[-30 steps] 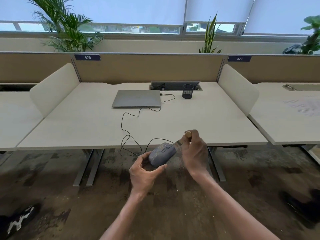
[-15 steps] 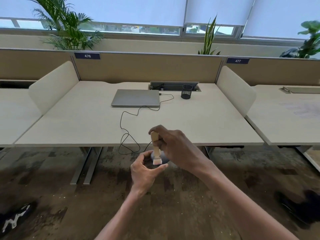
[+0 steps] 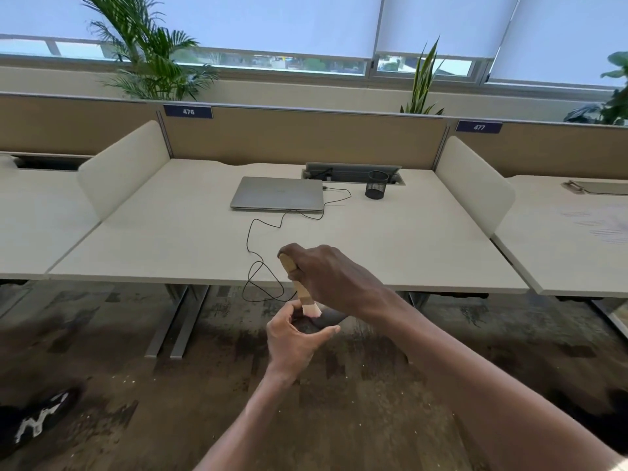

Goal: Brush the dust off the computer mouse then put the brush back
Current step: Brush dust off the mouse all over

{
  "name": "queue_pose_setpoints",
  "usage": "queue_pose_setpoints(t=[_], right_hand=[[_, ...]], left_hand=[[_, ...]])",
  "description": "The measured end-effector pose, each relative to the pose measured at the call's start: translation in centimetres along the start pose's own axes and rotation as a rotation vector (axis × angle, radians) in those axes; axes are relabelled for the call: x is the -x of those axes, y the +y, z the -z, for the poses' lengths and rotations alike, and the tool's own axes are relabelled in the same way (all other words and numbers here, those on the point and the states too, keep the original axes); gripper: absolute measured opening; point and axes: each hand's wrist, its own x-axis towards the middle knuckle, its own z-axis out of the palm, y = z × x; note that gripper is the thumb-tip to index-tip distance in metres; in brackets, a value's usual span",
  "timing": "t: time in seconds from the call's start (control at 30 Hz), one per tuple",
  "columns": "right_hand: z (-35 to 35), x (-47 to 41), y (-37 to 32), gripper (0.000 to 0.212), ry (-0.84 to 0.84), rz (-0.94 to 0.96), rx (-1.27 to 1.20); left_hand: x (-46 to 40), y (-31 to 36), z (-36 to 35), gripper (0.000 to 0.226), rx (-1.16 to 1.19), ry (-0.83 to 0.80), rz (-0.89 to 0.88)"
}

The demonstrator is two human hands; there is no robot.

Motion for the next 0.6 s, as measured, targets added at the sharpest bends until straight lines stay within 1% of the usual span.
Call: queue_pose_setpoints(t=[0.13,0.2,0.37,0.5,0.6], right_hand=[[-0.2,-0.6,0.4,0.024,0.057,-0.020,-0.021],[-0.3,-0.9,0.3,0.026,0.062,-0.033,-0.054],[-0.4,-1.6,0.2,0.026,-0.005,-0.040,-0.023],[-0.5,-2.2,1.1,0.018,0.033,-0.062,-0.022],[-0.7,-2.4,1.3,0.020,0.071,-0.073,-0.042]], left_hand=[[0.3,-0.4,0.1,0.054,-0.002,-0.001,-0.018],[0.1,-0.3,0.1,0.048,-0.028,0.007,-0.019],[-0.3,0.0,0.4,0.048,-0.064,0.008,-0.057],[-0.4,0.3,0.4,0.052,-0.046,-0.011,-0.063],[-0.4,0.3,0.5,0.054,-0.038,0.003,-0.065]])
